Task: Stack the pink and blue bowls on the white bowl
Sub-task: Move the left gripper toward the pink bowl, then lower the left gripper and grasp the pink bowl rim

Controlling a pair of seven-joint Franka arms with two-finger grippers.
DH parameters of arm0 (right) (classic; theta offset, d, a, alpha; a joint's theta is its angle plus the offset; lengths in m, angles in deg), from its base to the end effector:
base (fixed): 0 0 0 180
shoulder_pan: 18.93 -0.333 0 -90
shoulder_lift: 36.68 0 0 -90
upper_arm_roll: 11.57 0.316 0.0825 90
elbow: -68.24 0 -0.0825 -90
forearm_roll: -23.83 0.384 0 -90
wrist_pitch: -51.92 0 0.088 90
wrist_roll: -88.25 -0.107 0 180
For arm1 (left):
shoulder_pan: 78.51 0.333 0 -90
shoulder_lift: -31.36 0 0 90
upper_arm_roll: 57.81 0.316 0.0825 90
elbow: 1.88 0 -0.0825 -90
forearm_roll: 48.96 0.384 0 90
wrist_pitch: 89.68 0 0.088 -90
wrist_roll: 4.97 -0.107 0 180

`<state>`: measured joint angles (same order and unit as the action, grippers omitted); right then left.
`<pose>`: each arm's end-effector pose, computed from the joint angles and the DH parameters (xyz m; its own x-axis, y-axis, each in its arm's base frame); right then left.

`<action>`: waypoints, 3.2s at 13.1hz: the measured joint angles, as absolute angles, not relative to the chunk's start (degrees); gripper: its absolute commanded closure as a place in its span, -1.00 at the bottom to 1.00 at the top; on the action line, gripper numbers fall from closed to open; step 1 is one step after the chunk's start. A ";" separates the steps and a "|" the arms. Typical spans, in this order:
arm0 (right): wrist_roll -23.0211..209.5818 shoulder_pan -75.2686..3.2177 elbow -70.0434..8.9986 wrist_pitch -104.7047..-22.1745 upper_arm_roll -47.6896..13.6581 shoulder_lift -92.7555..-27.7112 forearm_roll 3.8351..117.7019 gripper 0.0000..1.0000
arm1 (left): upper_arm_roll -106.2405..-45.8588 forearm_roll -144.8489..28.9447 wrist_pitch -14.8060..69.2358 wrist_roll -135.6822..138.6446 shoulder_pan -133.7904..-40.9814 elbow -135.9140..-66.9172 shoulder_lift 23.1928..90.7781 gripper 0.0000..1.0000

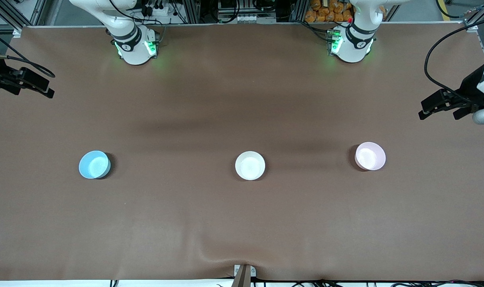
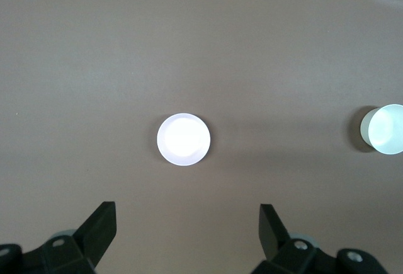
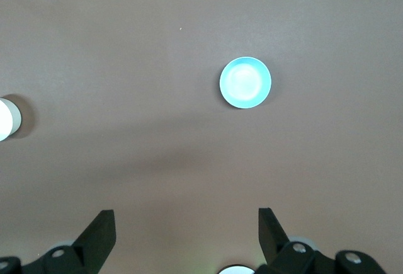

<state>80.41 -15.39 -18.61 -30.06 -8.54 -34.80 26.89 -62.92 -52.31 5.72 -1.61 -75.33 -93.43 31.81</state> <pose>0.5297 0.0021 0.6561 0.9887 -0.1378 -0.0586 -0.1404 -0.9891 -0.0439 0.5653 -0.0246 0.6160 0.9980 0.0304 0.0556 0.0270 -0.9977 0.0625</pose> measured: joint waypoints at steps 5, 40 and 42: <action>80.41 -15.38 -18.61 -30.06 -8.55 -34.80 26.89 -1.00 | -62.91 -52.31 5.57 -1.61 -75.41 -93.42 31.97 -1.00; 80.41 -15.09 -18.59 -36.00 -8.45 -34.90 26.89 -1.00 | -62.66 -49.00 46.49 -11.25 -69.57 -114.18 58.31 -0.94; 80.41 -15.10 -18.61 -38.39 -8.40 -35.19 26.89 -1.00 | -62.70 -48.98 46.51 -11.27 -69.58 -114.21 58.54 -0.87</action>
